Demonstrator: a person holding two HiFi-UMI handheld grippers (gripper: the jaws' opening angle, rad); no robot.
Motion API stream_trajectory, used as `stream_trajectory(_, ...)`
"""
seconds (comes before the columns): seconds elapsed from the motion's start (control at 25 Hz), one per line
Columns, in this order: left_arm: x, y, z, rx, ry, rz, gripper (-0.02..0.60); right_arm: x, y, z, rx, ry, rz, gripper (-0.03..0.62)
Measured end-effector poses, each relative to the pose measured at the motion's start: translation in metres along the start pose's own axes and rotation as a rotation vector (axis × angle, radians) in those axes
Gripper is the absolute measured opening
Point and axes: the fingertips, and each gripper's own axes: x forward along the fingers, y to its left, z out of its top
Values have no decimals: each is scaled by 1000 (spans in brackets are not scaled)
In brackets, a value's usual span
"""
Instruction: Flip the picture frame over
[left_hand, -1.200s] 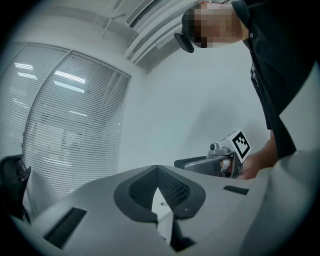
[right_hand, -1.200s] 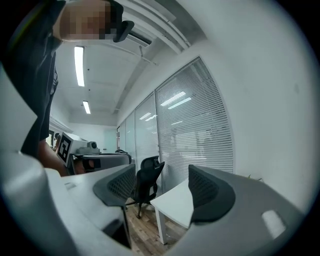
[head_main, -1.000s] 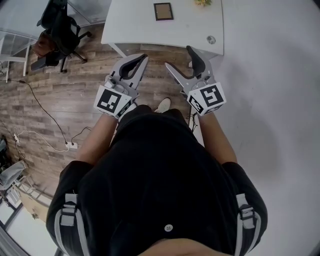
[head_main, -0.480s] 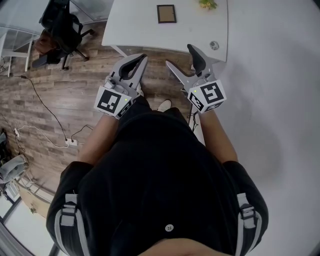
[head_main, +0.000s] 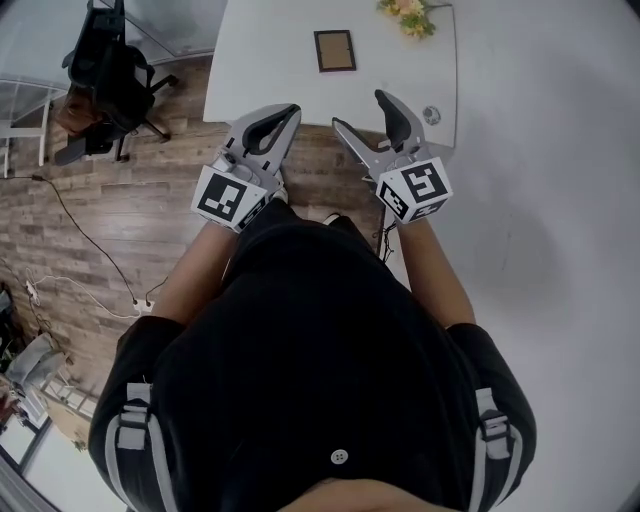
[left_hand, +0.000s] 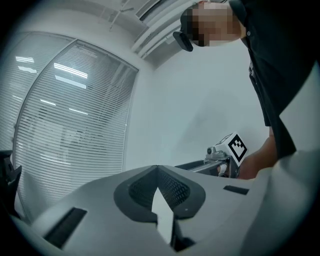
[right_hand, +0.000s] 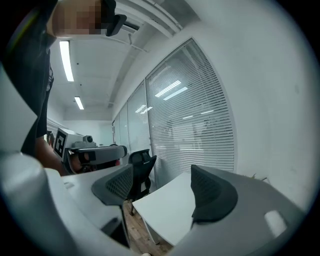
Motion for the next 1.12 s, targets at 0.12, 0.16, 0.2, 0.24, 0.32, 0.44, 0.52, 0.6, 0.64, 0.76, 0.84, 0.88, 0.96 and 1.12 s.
stream_trajectory(0.12, 11, 31, -3, -3, 9, -15, 5, 29, -11, 0, 7, 15, -23, 360)
stream_trajectory(0.16, 14, 42, -5, 0, 11, -22, 5, 39, -15, 0, 11, 20, -32, 360)
stream_trajectory(0.2, 18, 52, -5, 1, 13, -28, 5, 49, -19, 0, 15, 25, -42, 360)
stream_trajectory(0.24, 21, 63, -6, 0, 15, -34, 5, 58, -22, 0, 19, 32, -52, 360)
stream_trajectory(0.32, 25, 83, -7, -5, 27, -41, 5, 75, -26, -1, 24, 45, -73, 360)
stream_trajectory(0.44, 27, 111, -8, -9, 36, -48, 5, 98, -30, -1, 26, 61, -111, 360)
stream_trajectory(0.52, 28, 127, -10, -9, 52, -55, 5, 112, -33, -1, 31, 67, -137, 360)
stream_trajectory(0.6, 28, 140, -14, -13, 45, -77, 5, 126, -37, -2, 35, 74, -162, 360)
stream_trajectory(0.64, 29, 146, -15, -17, 37, -87, 5, 132, -38, -3, 37, 78, -174, 360)
stream_trajectory(0.76, 29, 165, -19, -29, 30, -108, 5, 151, -42, -7, 47, 89, -208, 359)
stream_trajectory(0.84, 28, 175, -20, -35, 25, -131, 5, 163, -46, -12, 57, 98, -224, 359)
stream_trajectory(0.88, 28, 178, -19, -41, 18, -140, 5, 167, -48, -14, 62, 102, -230, 359)
stream_trajectory(0.96, 30, 181, -20, -49, 13, -148, 5, 172, -52, -19, 71, 112, -239, 359)
stream_trajectory(1.12, 41, 195, -36, -62, 44, -136, 5, 185, -71, -30, 82, 136, -260, 358)
